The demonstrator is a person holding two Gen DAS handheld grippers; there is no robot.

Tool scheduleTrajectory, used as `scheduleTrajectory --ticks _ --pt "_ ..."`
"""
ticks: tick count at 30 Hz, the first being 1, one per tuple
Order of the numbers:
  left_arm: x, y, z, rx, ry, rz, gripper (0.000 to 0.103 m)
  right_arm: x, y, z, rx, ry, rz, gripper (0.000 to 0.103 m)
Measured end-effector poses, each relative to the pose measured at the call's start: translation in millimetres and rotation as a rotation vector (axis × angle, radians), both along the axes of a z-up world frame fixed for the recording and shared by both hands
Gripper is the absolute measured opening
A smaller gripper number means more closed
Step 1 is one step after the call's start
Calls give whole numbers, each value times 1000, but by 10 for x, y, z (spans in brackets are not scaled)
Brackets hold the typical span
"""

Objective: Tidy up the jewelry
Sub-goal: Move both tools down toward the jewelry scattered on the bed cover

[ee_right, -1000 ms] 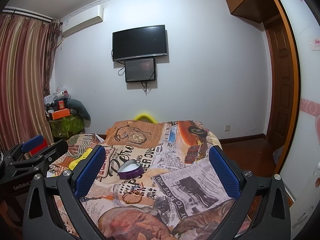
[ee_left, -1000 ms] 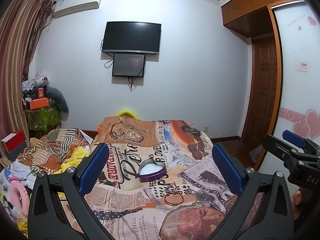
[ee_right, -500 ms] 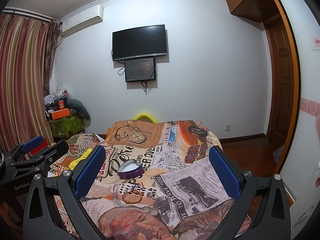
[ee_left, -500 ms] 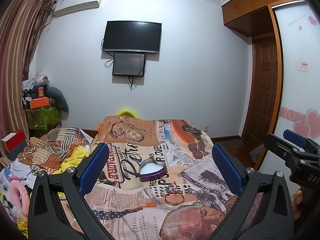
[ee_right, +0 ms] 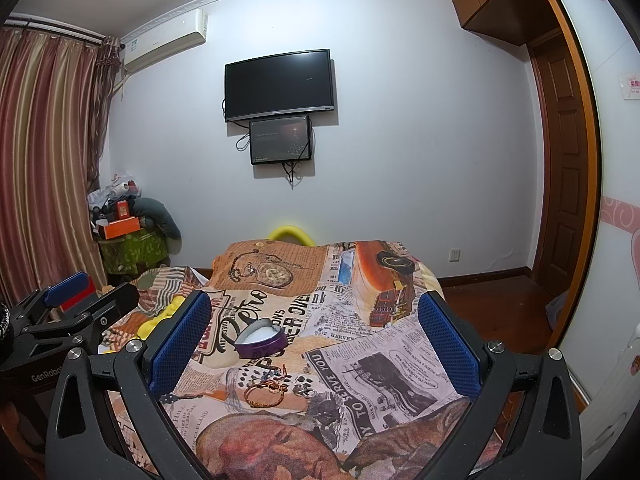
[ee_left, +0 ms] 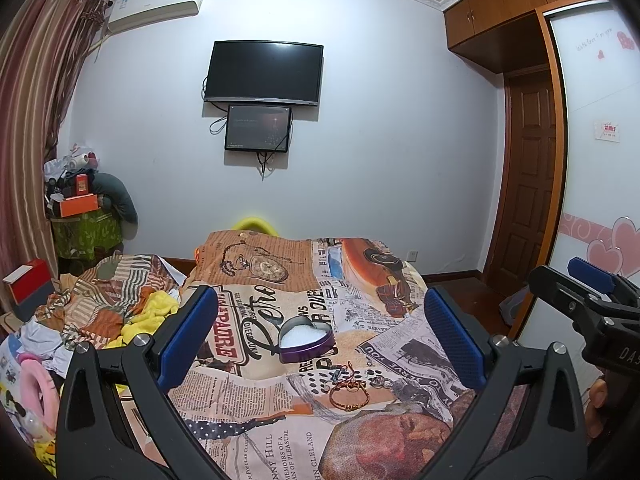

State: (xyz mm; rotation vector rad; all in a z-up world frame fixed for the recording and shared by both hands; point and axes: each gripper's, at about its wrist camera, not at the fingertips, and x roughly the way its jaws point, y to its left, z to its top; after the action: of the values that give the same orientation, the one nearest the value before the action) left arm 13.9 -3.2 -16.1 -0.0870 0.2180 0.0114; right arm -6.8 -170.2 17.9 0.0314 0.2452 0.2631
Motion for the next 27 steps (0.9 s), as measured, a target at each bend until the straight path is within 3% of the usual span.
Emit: scheduleTrajectory --ticks 17,27 --pt "128 4 -123 0 34 -1 103 101 2 -109 -2 31 -4 103" --pt "623 98 -422 -30 180 4 103 424 23 -427 -23 146 -17 102"
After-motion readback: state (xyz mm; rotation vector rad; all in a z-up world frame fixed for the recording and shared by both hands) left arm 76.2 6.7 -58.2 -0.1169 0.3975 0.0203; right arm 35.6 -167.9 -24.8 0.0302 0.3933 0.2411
